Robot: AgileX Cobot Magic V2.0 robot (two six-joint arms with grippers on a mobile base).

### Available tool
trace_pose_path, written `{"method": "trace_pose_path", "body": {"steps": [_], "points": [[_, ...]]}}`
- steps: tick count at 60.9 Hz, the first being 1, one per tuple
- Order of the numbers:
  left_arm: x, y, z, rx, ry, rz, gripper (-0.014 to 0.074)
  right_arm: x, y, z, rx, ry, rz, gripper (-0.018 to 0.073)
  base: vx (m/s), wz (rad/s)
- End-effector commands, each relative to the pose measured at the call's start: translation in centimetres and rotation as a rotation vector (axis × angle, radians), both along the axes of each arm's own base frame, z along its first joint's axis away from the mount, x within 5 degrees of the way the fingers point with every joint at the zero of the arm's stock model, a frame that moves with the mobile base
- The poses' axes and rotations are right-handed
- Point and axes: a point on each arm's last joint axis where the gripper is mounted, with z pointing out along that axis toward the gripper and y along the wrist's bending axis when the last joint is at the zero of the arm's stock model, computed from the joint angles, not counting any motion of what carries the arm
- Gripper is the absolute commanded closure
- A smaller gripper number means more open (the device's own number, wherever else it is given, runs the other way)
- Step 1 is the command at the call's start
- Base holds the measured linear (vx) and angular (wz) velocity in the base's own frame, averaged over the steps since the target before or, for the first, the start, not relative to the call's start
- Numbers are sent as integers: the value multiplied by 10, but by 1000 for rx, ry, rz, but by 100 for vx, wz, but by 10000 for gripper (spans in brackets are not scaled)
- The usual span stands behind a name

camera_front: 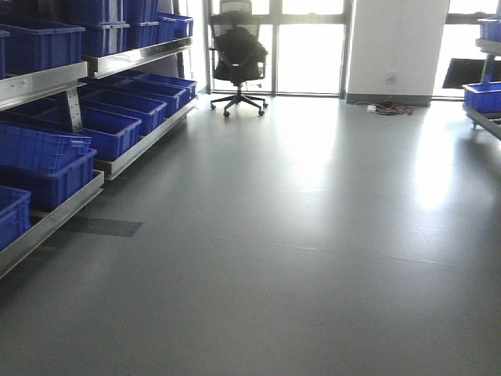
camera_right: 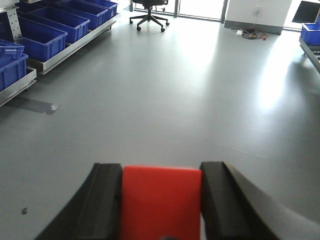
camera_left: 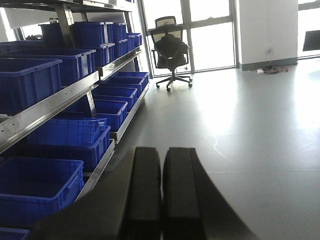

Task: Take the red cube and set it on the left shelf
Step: 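Drive down the aisle toward the shelving of blue crates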

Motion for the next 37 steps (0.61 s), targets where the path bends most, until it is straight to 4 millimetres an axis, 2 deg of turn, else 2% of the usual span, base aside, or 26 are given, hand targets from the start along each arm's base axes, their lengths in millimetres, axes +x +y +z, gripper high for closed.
{"method": "trace_pose_path", "body": {"steps": [1, 37], "points": [[1, 0, 0, -8, -60, 1, 491, 1, 0, 17, -15, -111, -3, 500, 60, 11], [1, 0, 0, -8, -60, 1, 491, 1, 0, 17, -15, -110, -3, 500, 58, 14]]}}
